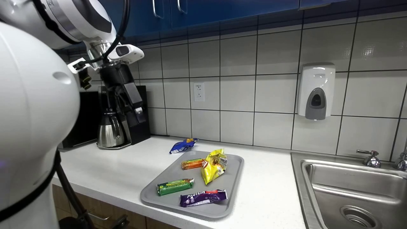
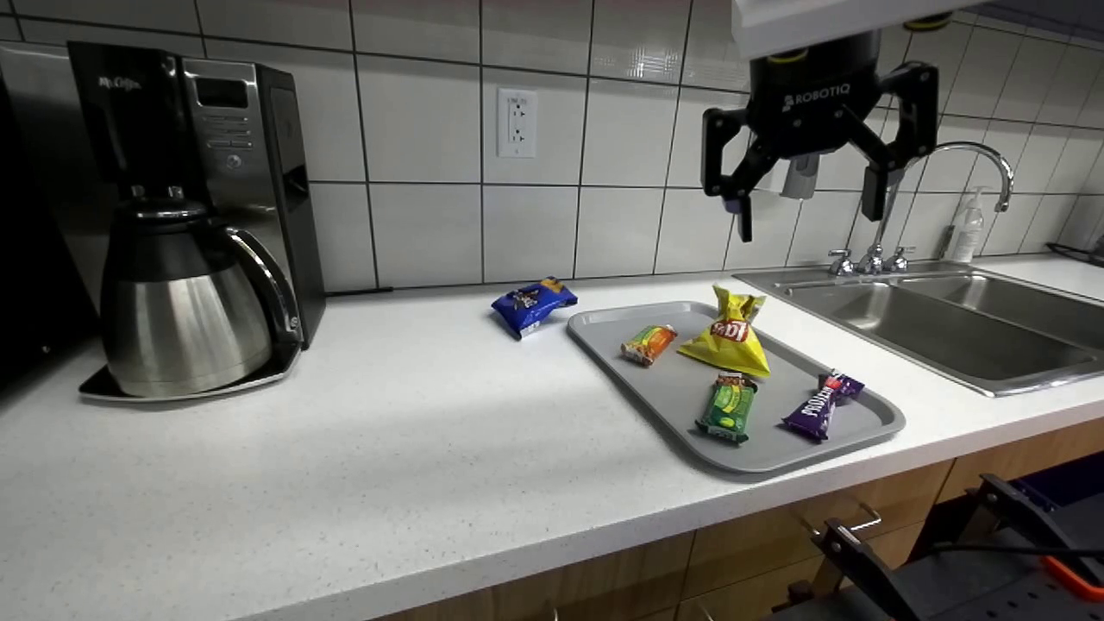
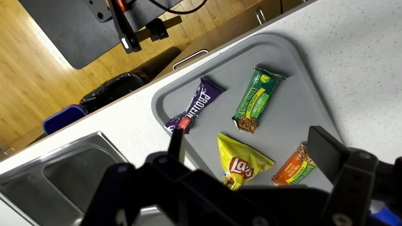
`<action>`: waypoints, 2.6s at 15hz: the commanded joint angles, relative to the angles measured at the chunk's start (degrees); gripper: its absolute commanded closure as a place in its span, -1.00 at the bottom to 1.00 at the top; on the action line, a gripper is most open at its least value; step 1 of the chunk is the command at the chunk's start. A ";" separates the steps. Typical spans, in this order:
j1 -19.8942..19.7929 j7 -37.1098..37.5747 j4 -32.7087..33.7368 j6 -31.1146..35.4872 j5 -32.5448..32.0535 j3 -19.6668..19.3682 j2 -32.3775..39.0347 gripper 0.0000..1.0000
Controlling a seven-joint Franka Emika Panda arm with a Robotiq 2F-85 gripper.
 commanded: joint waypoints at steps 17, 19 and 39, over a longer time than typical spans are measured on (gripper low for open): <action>-2.15 11.52 -1.24 15.73 -2.21 -6.61 11.76 -1.00; -2.77 11.35 -1.25 17.93 -2.65 -7.36 13.25 -1.00; -5.04 17.73 -1.29 28.79 -9.67 -10.28 24.49 -1.00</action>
